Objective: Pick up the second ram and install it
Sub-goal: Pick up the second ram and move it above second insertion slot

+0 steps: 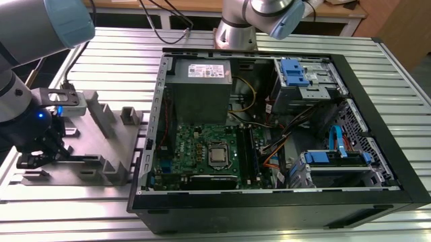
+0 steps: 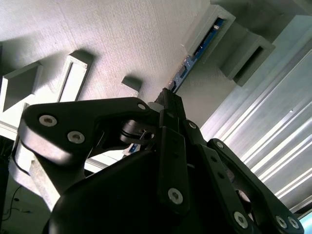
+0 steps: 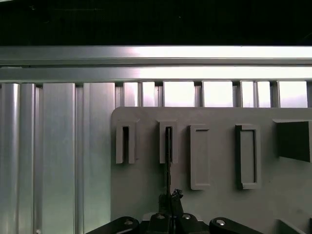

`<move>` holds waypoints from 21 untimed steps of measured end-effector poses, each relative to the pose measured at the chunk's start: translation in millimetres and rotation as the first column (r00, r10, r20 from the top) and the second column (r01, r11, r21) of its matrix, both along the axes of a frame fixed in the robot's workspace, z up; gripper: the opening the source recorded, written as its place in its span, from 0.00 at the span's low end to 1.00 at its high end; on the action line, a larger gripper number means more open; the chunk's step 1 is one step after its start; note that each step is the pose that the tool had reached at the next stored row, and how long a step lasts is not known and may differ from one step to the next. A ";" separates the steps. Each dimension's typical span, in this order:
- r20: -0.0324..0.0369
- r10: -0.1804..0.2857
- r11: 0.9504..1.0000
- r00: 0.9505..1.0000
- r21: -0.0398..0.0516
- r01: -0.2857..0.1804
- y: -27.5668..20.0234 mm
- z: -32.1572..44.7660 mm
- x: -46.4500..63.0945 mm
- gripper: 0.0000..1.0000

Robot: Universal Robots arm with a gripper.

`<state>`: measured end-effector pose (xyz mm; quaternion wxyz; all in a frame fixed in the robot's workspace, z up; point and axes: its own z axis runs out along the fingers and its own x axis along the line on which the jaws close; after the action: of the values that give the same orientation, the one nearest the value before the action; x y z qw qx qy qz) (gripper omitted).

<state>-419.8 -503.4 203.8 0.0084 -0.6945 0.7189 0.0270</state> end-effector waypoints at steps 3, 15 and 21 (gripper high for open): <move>0.000 0.000 1.000 1.000 0.000 0.000 0.0 2.1 0.0 0.08; 0.000 0.000 1.000 1.000 0.000 0.000 0.0 15.6 0.0 0.08; 0.000 0.000 1.000 1.000 0.000 0.000 0.0 23.1 0.0 0.08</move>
<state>-419.8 -503.4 226.9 0.0086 -0.6945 0.7189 0.0270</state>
